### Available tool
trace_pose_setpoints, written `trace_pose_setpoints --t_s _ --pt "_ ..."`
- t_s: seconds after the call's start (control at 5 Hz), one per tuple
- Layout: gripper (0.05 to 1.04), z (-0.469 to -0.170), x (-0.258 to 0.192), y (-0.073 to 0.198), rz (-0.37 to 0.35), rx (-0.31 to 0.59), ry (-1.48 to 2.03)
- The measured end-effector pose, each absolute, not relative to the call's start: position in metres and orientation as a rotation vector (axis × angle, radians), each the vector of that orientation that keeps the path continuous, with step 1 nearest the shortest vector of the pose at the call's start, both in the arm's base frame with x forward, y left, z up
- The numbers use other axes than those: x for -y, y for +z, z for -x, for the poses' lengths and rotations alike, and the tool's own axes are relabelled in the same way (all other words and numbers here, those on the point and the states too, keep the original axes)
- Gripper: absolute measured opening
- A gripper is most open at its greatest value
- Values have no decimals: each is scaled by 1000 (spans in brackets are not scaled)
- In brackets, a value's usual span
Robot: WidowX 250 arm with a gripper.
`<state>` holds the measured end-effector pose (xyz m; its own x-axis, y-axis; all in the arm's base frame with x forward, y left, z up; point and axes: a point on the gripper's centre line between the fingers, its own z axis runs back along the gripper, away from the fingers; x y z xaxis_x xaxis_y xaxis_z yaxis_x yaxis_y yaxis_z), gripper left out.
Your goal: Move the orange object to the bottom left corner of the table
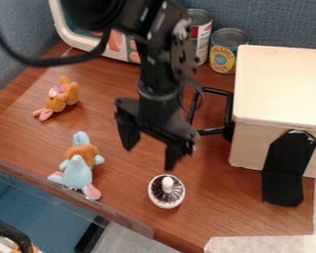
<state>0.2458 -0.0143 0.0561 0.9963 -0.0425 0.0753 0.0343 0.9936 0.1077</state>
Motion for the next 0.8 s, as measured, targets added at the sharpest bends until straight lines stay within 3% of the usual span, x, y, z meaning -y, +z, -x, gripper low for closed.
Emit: trace_pose_setpoints --t_s 0.4,0.8 --pt "1001 -308 -23 51 -80 111 57" --pt "1001 -351 -51 23 -56 134 151"
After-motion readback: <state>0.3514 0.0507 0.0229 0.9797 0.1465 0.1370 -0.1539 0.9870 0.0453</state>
